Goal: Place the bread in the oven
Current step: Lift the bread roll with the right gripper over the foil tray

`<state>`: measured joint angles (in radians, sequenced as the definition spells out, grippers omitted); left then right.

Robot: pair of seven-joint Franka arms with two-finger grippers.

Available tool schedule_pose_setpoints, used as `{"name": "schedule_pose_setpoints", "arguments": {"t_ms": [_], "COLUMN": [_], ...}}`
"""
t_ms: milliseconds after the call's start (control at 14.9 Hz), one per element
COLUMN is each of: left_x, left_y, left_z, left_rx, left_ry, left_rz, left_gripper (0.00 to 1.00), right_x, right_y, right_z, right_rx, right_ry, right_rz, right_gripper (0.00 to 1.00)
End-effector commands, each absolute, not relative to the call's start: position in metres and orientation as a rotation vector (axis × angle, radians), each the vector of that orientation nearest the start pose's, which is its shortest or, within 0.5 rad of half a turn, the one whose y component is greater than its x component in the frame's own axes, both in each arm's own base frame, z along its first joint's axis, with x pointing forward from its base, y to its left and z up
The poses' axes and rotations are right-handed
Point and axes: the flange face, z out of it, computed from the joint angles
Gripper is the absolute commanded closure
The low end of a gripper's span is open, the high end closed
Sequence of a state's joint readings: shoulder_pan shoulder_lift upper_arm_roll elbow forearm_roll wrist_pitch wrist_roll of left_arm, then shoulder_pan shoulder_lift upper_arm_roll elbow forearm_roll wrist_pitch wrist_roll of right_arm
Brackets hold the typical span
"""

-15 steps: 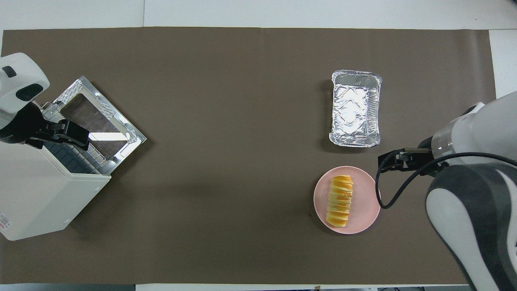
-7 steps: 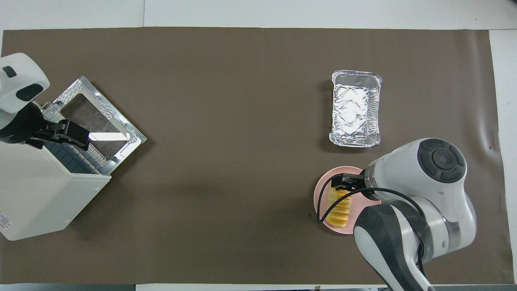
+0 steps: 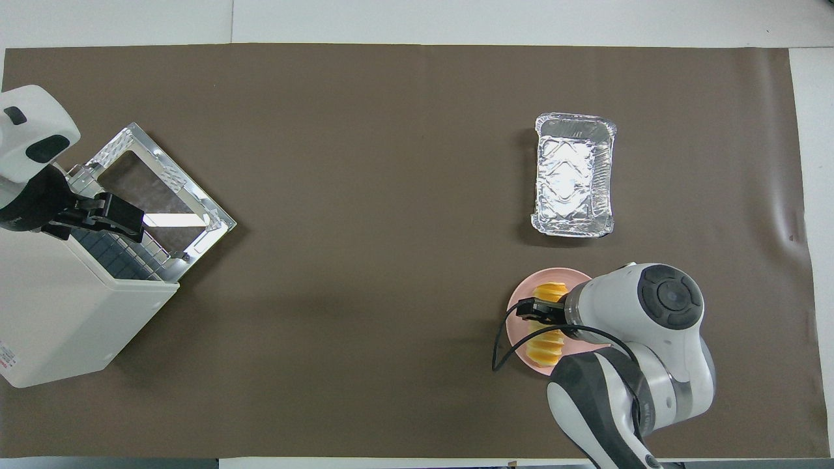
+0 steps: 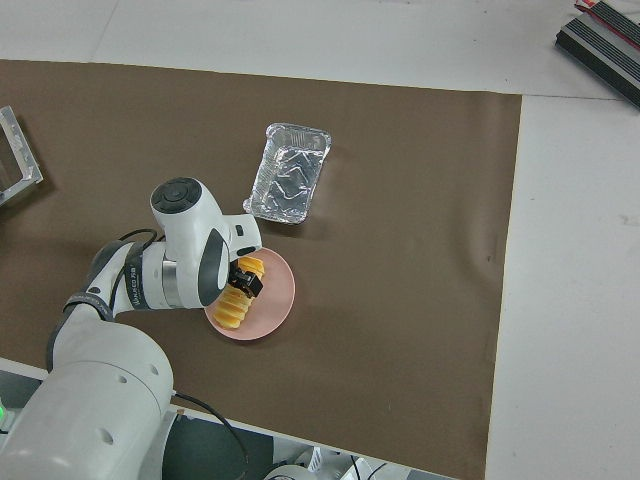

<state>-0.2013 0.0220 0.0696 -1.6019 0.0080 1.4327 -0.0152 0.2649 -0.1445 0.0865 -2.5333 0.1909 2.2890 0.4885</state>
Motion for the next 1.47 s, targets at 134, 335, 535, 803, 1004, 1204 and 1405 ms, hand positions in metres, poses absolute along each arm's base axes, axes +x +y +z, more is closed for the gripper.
{"name": "schedule_pose_setpoints", "arguments": {"t_ms": [134, 335, 535, 803, 1004, 1204, 1405], "left_x": [0.534, 0.534, 0.534, 0.534, 0.534, 0.534, 0.534], "left_y": [-0.067, -0.067, -0.067, -0.067, -0.067, -0.067, -0.067], "left_z": [0.592, 0.592, 0.592, 0.592, 0.592, 0.592, 0.592], "left_rx": [-3.089, -3.089, -3.089, -3.089, -3.089, -3.089, -3.089], "left_ry": [0.181, 0.181, 0.181, 0.181, 0.181, 0.181, 0.181], "left_rz": [0.268, 0.268, 0.268, 0.268, 0.268, 0.268, 0.268], "left_gripper": [0.00, 0.00, 0.00, 0.00, 0.00, 0.00, 0.00], "right_x": [0.391, 0.391, 0.396, 0.424, 0.480, 0.526, 0.573], "right_y": [0.148, 0.148, 0.150, 0.156, 0.111, 0.098, 0.105], "right_z": [0.300, 0.300, 0.310, 0.383, 0.436, 0.460, 0.463], "right_rx": [-2.997, -2.994, -2.988, -2.989, -3.012, -3.036, -3.037], "right_ry": [0.487, 0.490, 0.502, 0.425, 0.353, 0.178, 0.159], "right_rz": [0.186, 0.190, 0.196, 0.233, 0.142, 0.044, 0.020], "right_gripper": [0.36, 1.00, 1.00, 1.00, 1.00, 1.00, 1.00]}}
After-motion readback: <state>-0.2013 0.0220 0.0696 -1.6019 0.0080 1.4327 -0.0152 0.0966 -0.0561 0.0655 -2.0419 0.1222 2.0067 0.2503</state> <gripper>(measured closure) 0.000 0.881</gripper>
